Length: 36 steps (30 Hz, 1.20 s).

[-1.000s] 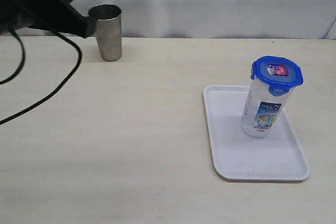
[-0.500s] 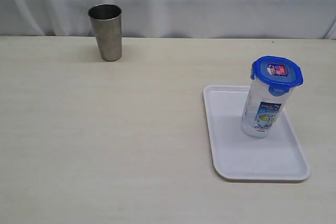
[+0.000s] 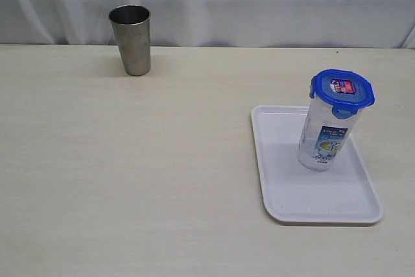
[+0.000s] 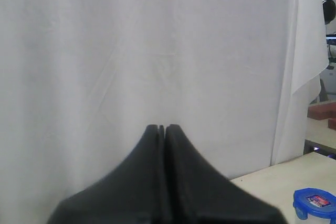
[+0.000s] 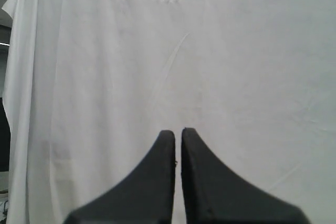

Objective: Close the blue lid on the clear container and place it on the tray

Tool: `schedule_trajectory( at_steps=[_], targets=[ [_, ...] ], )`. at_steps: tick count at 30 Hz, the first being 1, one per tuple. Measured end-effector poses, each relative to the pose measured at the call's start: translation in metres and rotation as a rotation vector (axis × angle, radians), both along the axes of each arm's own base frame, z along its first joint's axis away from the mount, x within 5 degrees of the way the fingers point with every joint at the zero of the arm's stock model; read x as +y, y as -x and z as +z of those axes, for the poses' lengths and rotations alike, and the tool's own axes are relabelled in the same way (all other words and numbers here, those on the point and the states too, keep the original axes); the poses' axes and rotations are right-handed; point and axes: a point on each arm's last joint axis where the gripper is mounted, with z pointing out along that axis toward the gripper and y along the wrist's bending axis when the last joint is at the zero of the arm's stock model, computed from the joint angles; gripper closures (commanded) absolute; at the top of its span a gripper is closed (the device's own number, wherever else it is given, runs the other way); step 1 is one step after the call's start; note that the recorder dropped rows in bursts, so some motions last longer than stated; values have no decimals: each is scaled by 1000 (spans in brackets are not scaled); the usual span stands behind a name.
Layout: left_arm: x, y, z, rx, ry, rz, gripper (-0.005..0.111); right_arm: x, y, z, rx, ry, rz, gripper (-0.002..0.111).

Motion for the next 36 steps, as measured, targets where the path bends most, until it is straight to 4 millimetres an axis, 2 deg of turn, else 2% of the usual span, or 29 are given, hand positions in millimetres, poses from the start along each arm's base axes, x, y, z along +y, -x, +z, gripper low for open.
schedule_trajectory(
  at_steps=[9,14,17,20,22,25,30,36],
  targets=[
    [-1,1,0,9,10,-19,107,0,0,0,-3,-1,-1,104],
    [2,-2,-6,173,212,-6,107,0,0,0,-3,-1,-1,104],
    [5,-3,-13,239,176,40,107,0,0,0,-3,-1,-1,104],
    [1,-2,-18,248,53,7,107,0,0,0,-3,-1,-1,104],
    [-4,1,-21,187,-66,-44,107,0,0,0,-3,-1,-1,104],
    [-9,3,-26,81,-139,-89,107,0,0,0,-3,-1,-1,104],
    [-4,4,-51,-20,-165,-43,107,0,0,0,-3,-1,-1,104],
    [14,12,-88,-26,-146,93,107,0,0,0,-3,-1,-1,104]
  ],
)
